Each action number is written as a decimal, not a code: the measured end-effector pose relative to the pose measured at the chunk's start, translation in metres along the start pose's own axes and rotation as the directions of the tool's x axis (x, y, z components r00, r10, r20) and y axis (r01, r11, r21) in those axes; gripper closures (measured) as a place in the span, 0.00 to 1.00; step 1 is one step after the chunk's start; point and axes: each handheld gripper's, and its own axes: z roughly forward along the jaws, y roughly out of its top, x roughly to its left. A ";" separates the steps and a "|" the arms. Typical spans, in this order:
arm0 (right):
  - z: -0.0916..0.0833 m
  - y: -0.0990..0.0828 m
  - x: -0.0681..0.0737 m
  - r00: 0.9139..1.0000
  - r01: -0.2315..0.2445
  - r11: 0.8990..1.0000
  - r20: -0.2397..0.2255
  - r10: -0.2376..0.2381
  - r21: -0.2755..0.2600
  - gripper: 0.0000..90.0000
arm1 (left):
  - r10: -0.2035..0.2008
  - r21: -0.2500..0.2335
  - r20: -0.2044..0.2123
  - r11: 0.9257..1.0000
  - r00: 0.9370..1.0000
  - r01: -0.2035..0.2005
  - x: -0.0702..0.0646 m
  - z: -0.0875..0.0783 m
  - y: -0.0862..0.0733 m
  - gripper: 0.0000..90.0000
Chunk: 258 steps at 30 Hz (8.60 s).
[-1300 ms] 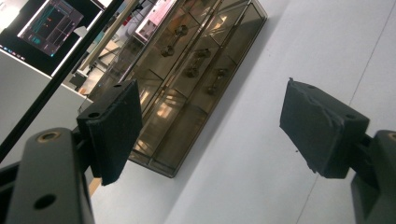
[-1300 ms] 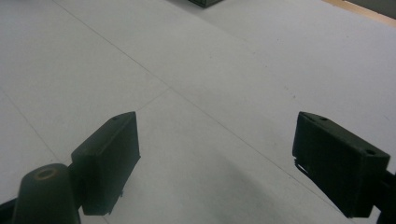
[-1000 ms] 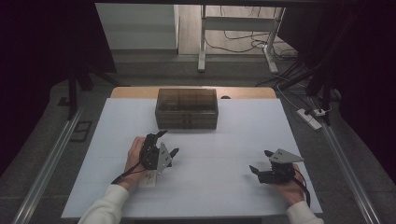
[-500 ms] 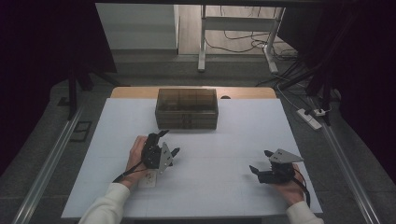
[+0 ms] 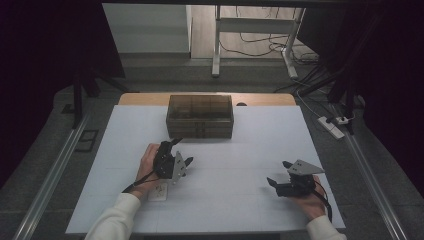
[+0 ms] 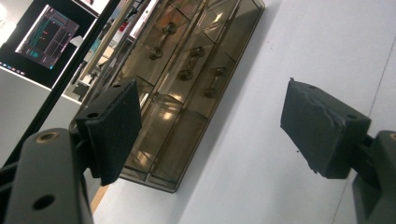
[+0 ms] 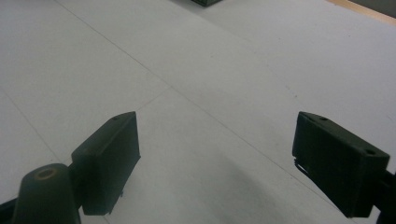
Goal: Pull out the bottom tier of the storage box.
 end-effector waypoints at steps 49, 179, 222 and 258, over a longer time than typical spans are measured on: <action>0.001 0.000 0.000 1.000 0.001 1.000 0.003 -0.001 0.005 0.16 | 0.075 -0.007 -0.014 0.997 0.997 -0.075 -0.005 0.020 0.002 0.23; -0.008 -0.008 0.002 0.999 0.008 1.000 0.037 -0.008 0.006 0.17 | 0.251 -0.022 -0.042 0.968 0.967 -0.252 -0.009 0.074 -0.008 0.44; -0.010 -0.008 0.002 0.999 0.013 1.000 0.048 -0.013 0.013 0.17 | 0.305 -0.028 -0.048 0.952 0.951 -0.306 -0.008 0.079 -0.012 0.53; -0.010 -0.009 0.001 0.999 0.011 1.000 0.049 -0.012 0.013 0.17 | 0.339 -0.032 -0.049 0.939 0.939 -0.341 -0.008 0.085 -0.014 0.65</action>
